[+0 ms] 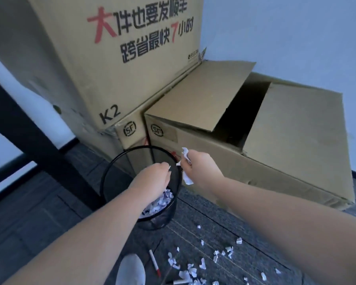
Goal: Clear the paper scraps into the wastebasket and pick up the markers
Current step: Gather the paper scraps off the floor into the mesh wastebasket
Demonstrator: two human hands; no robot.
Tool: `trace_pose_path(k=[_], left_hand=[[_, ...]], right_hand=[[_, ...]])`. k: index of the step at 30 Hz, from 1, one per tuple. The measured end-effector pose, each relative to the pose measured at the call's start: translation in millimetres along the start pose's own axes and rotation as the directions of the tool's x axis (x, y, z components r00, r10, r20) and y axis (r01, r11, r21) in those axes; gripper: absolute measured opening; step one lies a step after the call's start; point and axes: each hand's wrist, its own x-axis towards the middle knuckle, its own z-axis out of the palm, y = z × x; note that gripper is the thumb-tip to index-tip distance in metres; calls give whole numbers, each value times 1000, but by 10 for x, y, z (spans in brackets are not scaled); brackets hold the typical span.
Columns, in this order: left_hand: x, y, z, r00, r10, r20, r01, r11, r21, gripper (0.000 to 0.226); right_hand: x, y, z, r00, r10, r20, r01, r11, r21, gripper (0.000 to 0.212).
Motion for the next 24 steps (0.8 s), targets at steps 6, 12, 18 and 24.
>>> trace_pose_path(k=[6,12,18,24], left_hand=[[-50,-618,68,986,-141,-88,134,988,-80,25],[-54,-856,398,981,-184,-54,173,971,-167,21],[-161,-995,677,955,-292,54,292,956,21,51],[-251,-1123,725,906,-352,237,332,936,120,80]], right_hand=[[311,-444,435,997,-71,37,73,996,-41,43],[532,-450,997,995,-47,86,57,991,-122,39],[529,-248,1271,986,-43,164,103,920,-379,35],[472,-109,1283,926,-59,372,249,837,-488,66]])
